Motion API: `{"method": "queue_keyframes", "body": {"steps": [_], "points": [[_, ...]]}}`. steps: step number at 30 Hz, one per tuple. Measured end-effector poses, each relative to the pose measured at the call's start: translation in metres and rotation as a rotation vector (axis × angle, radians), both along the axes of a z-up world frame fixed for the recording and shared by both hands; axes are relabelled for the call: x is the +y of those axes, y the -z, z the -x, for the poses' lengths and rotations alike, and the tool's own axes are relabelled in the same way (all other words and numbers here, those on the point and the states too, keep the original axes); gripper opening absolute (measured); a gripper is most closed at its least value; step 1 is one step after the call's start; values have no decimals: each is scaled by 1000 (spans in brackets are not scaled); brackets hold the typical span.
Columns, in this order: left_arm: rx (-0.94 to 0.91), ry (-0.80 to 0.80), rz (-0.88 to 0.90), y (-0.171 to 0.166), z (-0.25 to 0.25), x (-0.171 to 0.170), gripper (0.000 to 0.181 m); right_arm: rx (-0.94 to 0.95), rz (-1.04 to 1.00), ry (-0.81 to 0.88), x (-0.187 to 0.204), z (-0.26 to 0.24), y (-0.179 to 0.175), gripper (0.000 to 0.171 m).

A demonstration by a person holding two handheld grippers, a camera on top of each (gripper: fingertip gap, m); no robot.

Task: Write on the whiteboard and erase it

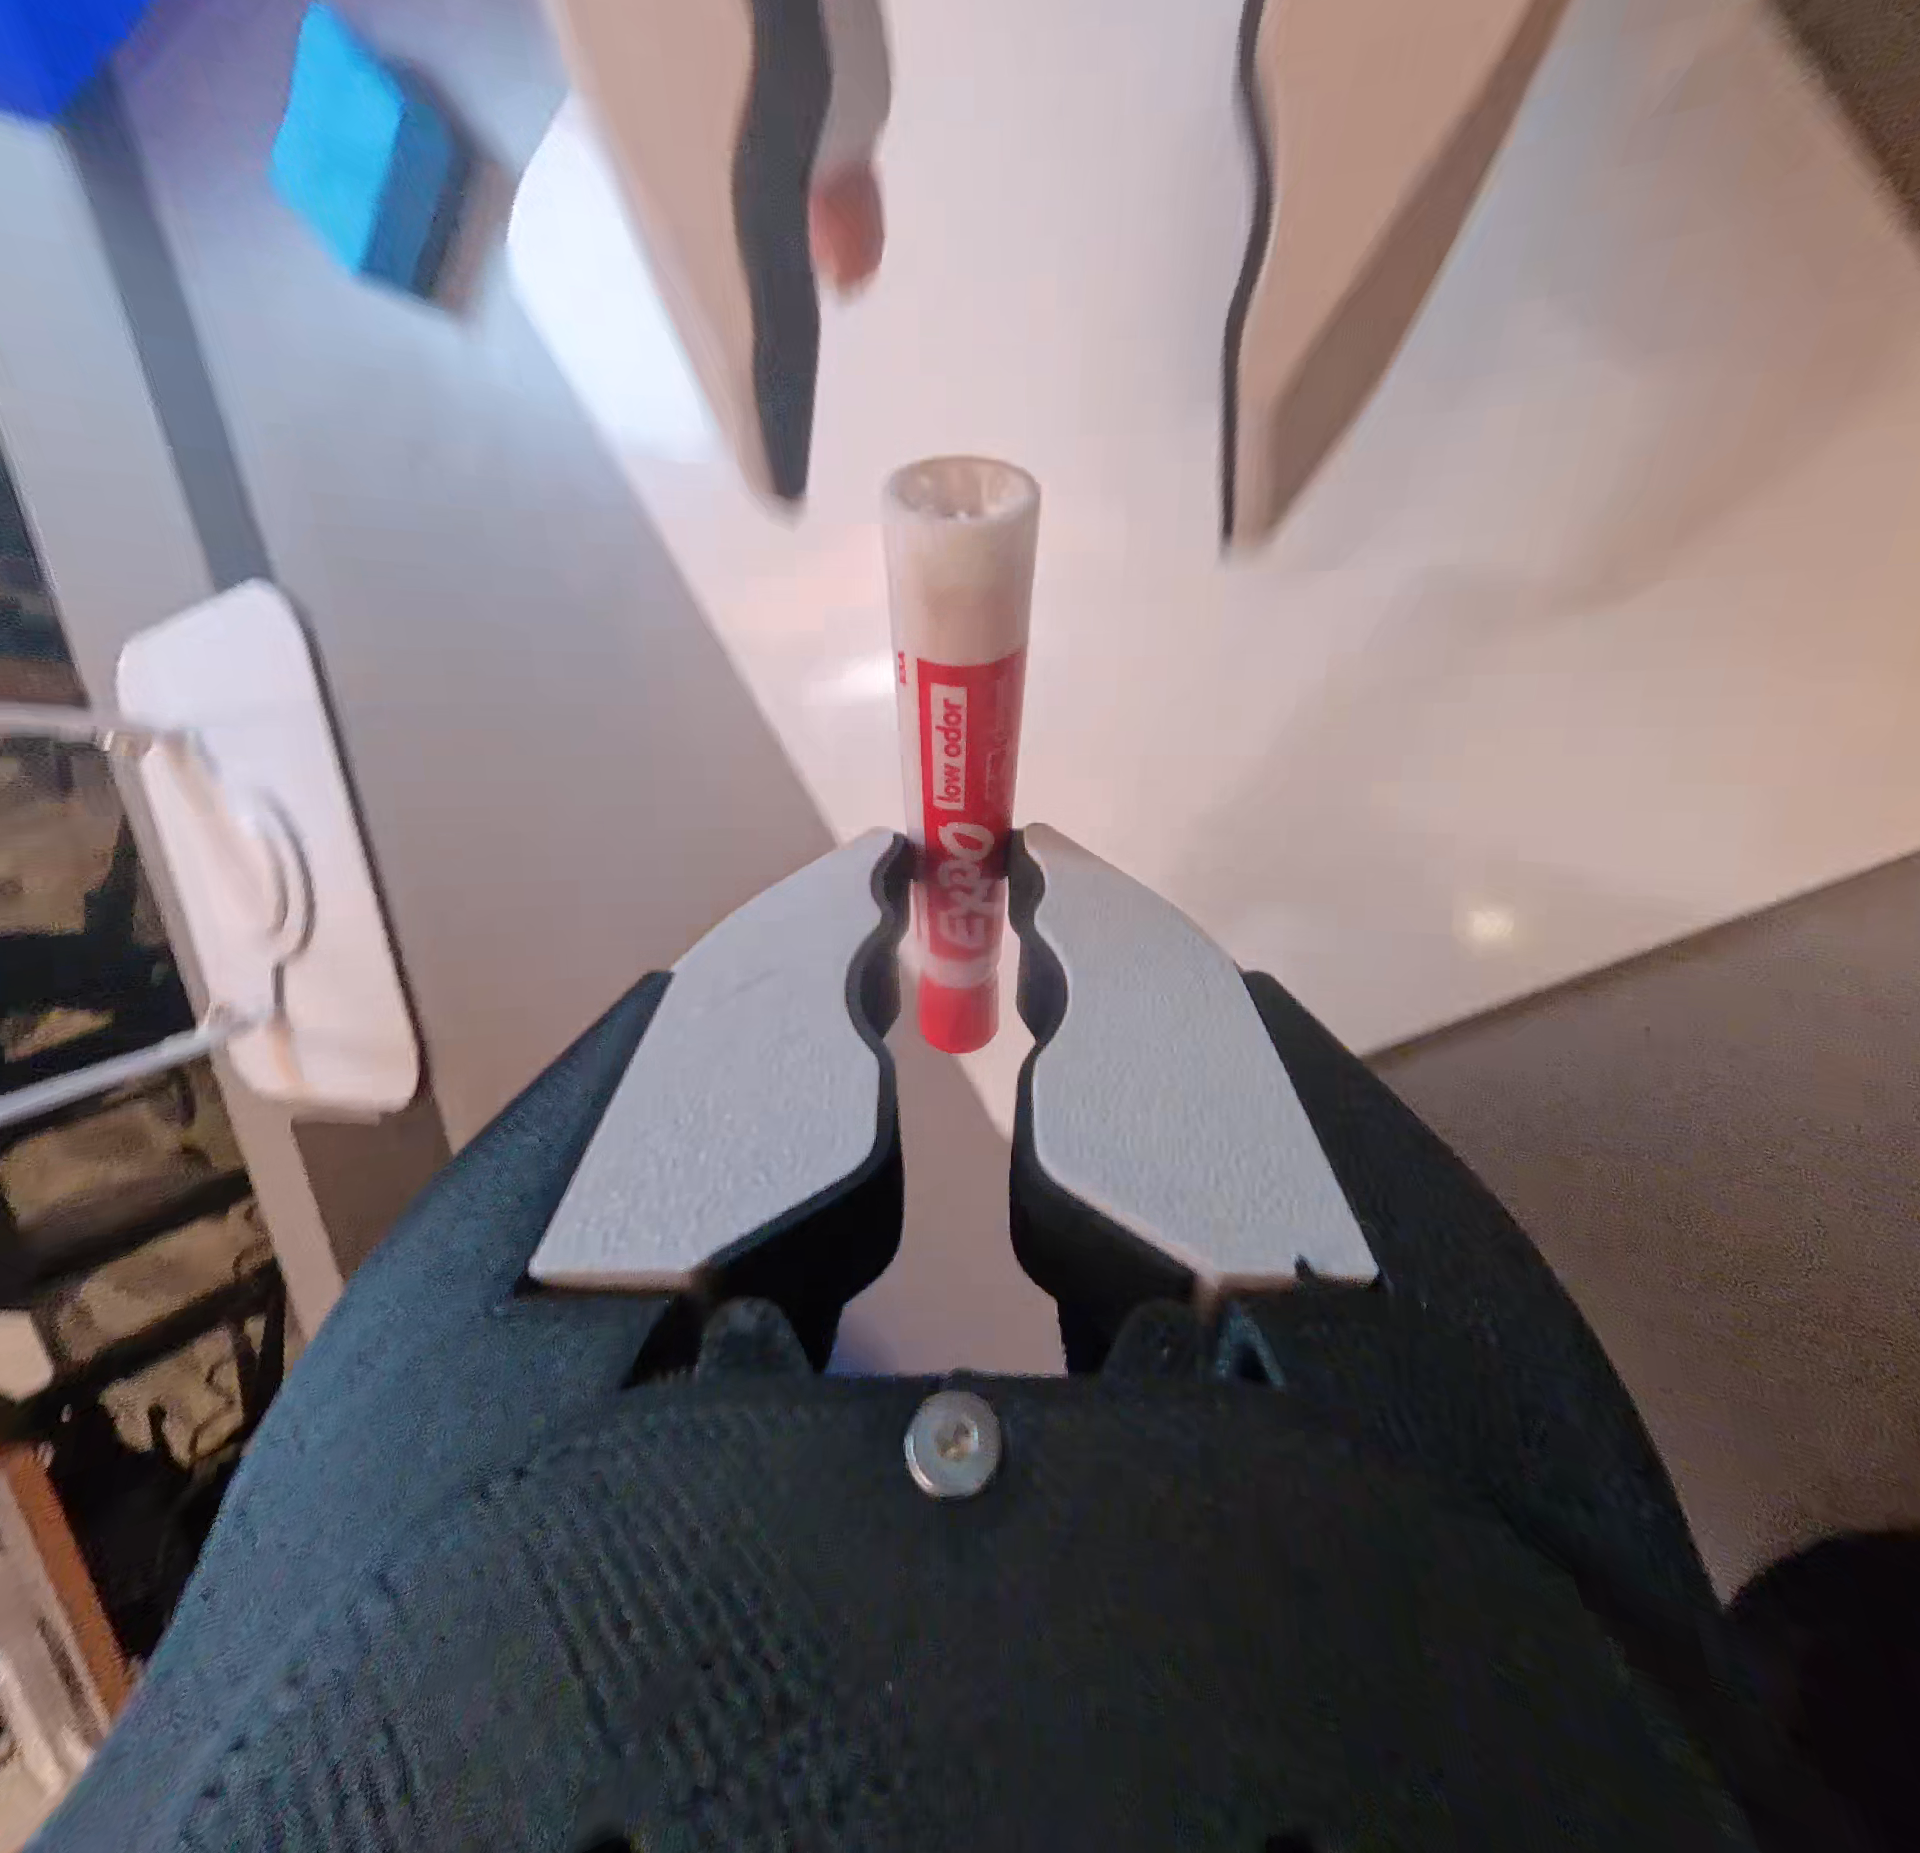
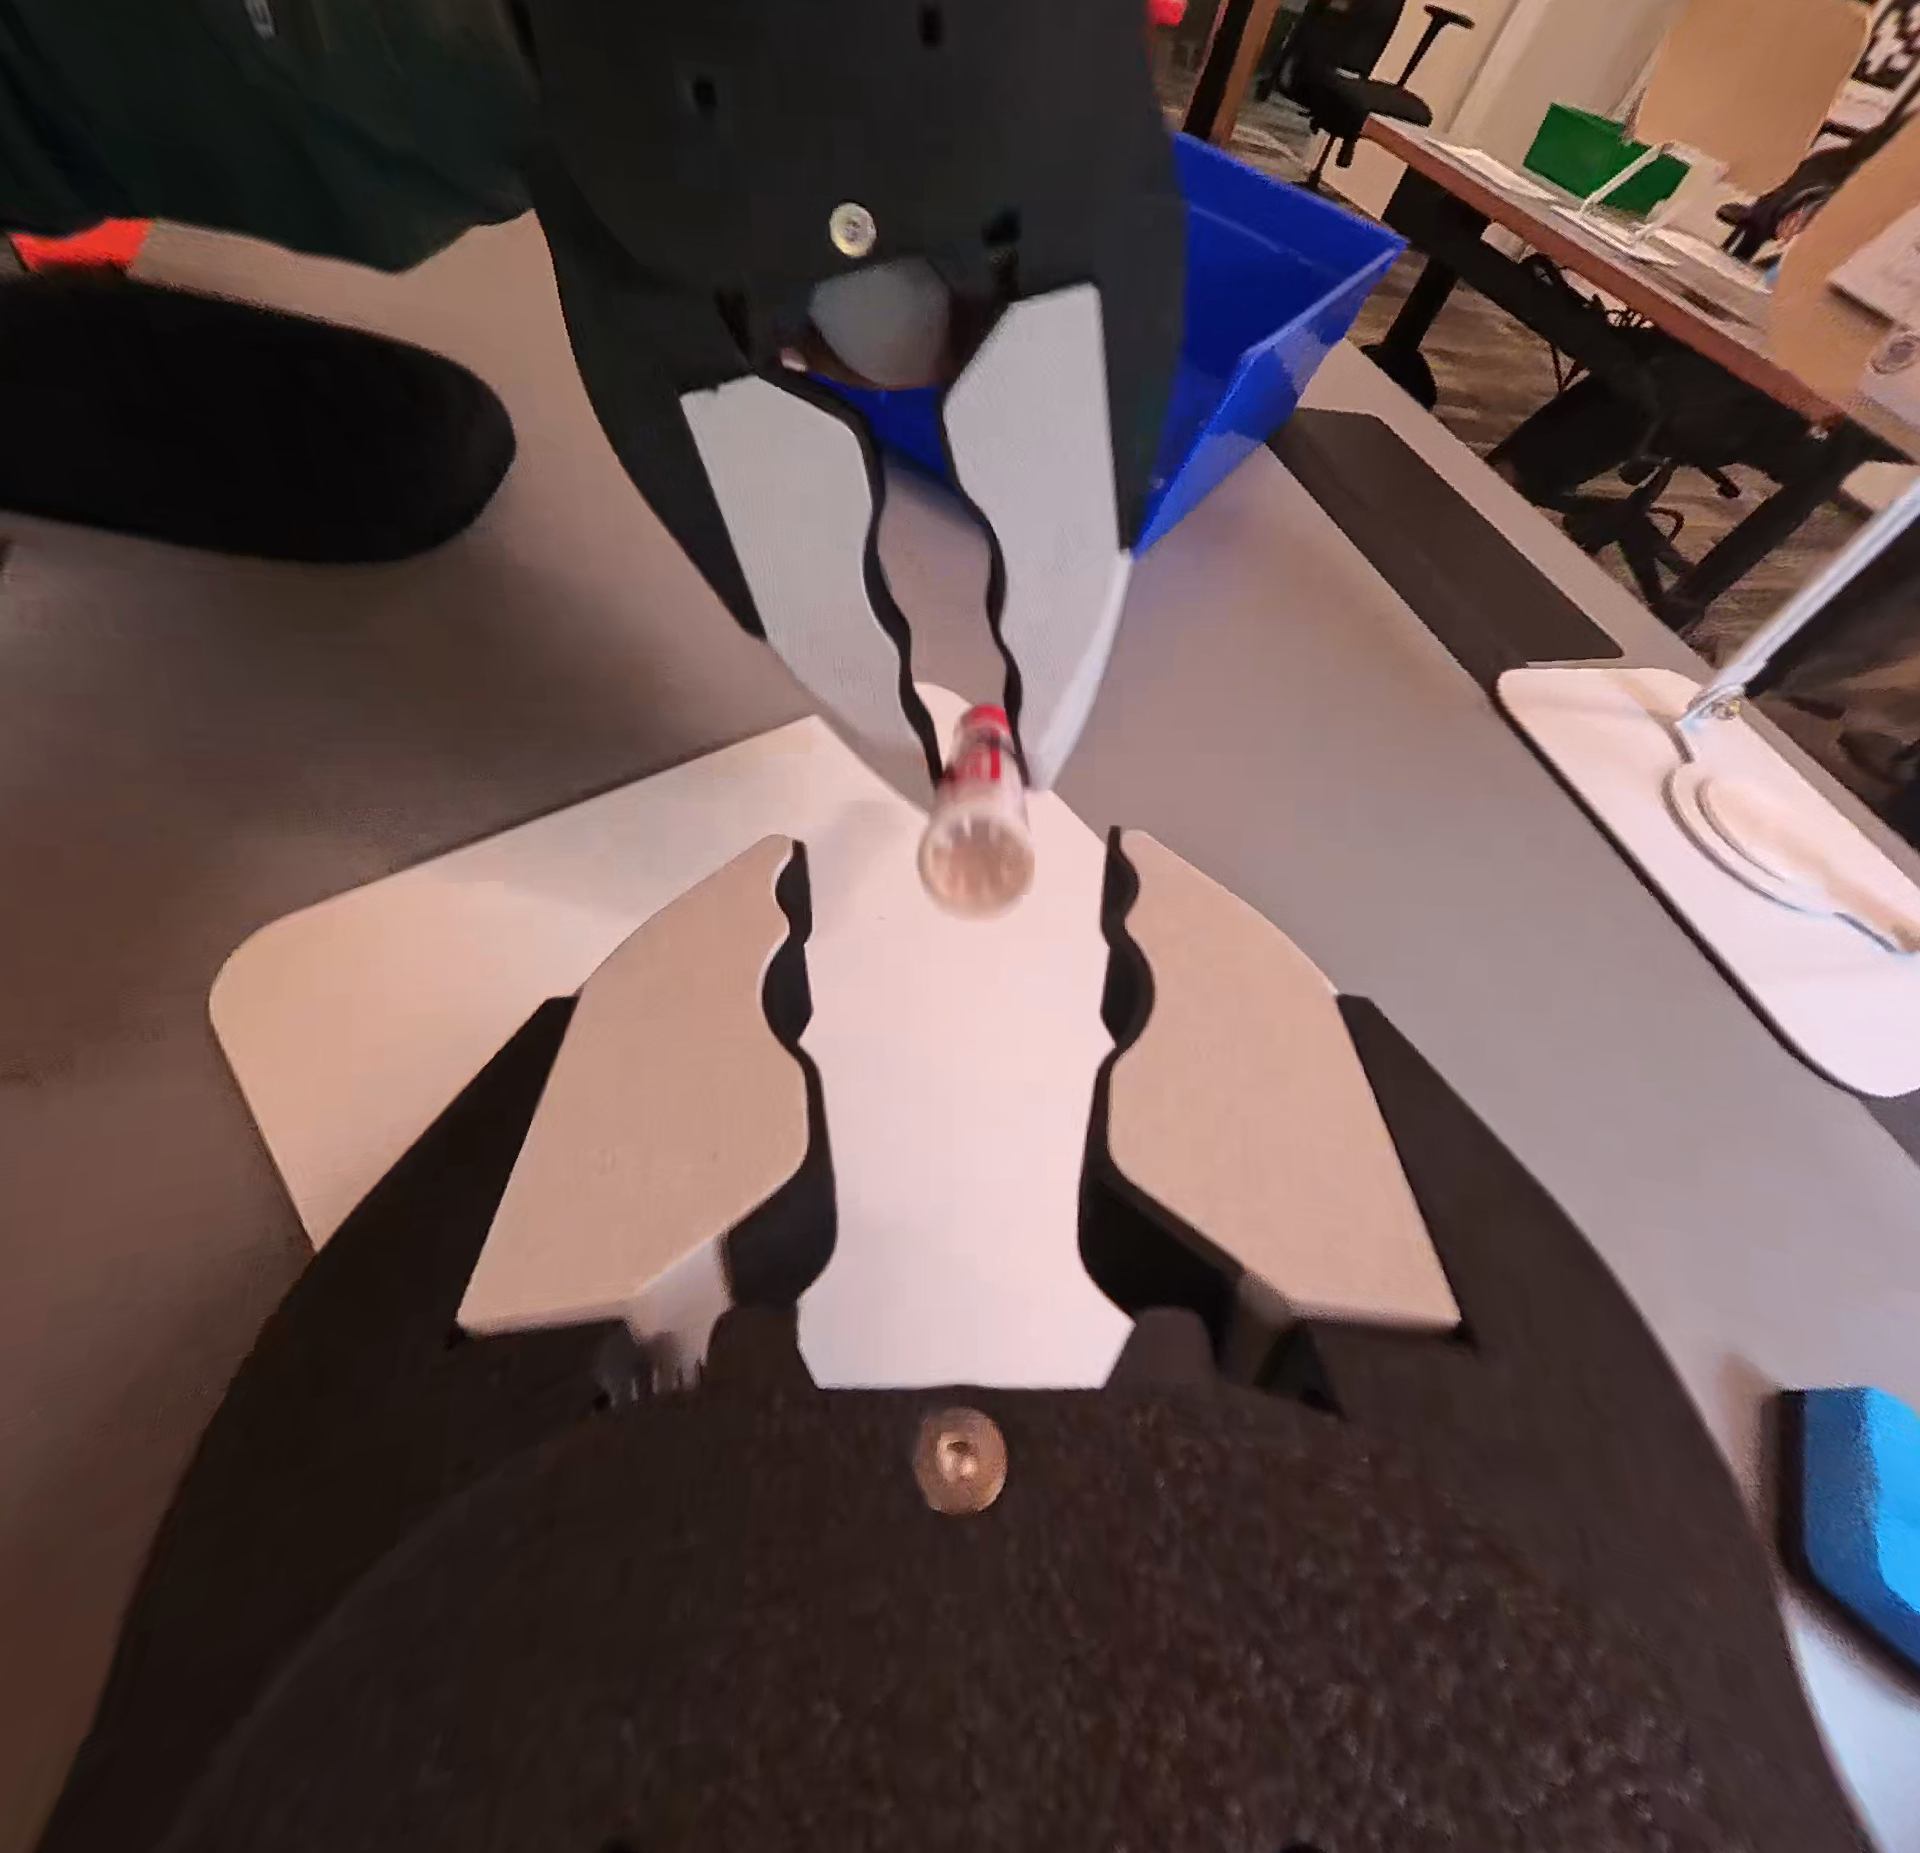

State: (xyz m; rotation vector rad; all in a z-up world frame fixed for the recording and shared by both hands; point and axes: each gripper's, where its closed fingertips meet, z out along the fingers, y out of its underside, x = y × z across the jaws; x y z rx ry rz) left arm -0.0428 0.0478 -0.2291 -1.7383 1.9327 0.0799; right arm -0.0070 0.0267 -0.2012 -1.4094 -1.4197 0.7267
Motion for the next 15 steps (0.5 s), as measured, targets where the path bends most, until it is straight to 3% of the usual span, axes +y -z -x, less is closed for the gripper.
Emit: {"method": "queue_keyframes", "body": {"steps": [2, 5, 9, 13, 15], "points": [[-4, 46, 36, 5, -20, -8, 18, -26, -28, -2, -5, 2, 6, 47], [17, 91, 44, 8, -35, -14, 18, -39, -77, -3, -8, -2, 7, 21], [-119, 99, 51, -5, -45, -19, 18, 15, -69, -8, -8, -14, -6, 21], [-397, 46, 134, -24, -40, -23, 53, 194, 47, -42, -5, -32, -36, 21], [-526, 11, 147, -28, -34, -22, 53, 272, 113, -84, -7, -38, -48, 21]]}}
